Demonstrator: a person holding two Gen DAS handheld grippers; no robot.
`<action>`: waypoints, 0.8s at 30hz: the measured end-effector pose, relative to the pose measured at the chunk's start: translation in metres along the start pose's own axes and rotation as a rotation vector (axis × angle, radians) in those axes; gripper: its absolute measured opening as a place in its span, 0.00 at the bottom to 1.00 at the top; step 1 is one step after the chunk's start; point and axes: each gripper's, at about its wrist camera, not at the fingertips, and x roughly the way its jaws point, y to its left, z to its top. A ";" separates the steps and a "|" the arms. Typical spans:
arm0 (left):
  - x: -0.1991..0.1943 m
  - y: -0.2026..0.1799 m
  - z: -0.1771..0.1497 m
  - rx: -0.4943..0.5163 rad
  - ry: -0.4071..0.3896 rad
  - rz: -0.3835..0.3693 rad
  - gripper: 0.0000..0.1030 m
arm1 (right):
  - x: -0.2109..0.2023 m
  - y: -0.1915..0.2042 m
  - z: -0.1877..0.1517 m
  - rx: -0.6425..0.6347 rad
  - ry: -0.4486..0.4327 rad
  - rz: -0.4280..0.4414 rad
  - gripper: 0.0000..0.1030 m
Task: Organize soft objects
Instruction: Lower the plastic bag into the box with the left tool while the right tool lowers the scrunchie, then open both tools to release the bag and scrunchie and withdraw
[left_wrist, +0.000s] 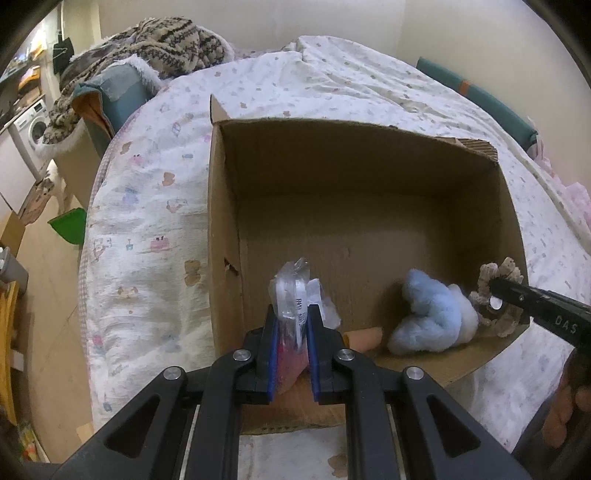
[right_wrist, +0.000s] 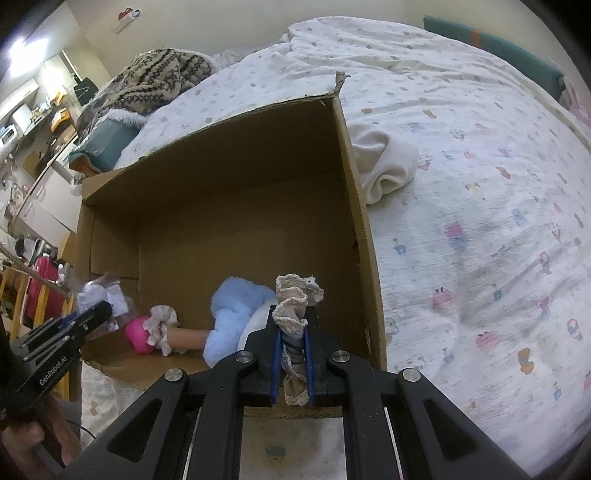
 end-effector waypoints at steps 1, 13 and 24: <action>0.000 0.000 0.000 0.002 0.001 0.003 0.12 | 0.000 0.000 0.001 0.001 -0.004 0.001 0.11; -0.008 -0.010 0.000 -0.005 -0.013 -0.030 0.62 | -0.025 0.000 0.008 0.003 -0.131 0.007 0.69; -0.021 -0.009 0.002 -0.003 -0.071 0.015 0.63 | -0.031 0.023 0.005 -0.090 -0.154 -0.022 0.73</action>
